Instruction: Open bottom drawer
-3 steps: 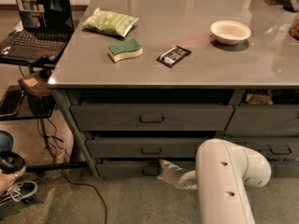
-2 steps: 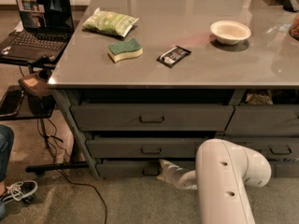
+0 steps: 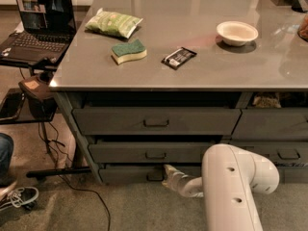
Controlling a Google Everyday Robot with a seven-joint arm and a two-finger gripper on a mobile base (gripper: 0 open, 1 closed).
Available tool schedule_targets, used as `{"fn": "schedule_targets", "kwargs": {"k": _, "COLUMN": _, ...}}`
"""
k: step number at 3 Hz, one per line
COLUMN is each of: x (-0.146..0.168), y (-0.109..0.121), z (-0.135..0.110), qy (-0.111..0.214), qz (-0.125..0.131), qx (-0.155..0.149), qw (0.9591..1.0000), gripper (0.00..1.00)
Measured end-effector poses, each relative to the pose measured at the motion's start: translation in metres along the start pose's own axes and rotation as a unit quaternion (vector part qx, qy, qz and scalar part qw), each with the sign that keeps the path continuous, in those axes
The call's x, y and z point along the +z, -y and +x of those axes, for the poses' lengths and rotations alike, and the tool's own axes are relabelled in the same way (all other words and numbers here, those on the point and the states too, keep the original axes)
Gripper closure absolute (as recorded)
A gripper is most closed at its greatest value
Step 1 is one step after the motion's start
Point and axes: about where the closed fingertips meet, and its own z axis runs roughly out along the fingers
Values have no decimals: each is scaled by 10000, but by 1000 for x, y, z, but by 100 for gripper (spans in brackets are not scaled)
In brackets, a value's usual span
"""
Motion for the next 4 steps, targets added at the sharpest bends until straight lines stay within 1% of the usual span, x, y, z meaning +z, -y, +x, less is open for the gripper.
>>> {"fn": "schedule_targets", "kwargs": {"k": 1, "x": 0, "y": 0, "z": 0, "qy": 0, "qz": 0, "qx": -2, "qw": 10000, "gripper": 100}}
{"fn": "schedule_targets", "kwargs": {"k": 2, "x": 1, "y": -3, "z": -6, "qy": 20, "qz": -7, "qx": -224, "qw": 9997, "gripper": 100}}
{"fn": "schedule_targets", "kwargs": {"k": 3, "x": -2, "y": -14, "z": -7, "qy": 85, "qz": 12, "qx": -361, "qw": 9993, "gripper": 100}}
{"fn": "schedule_targets", "kwargs": {"k": 4, "x": -8, "y": -27, "z": -4, "qy": 111, "qz": 5, "qx": -410, "qw": 9991, "gripper": 100}}
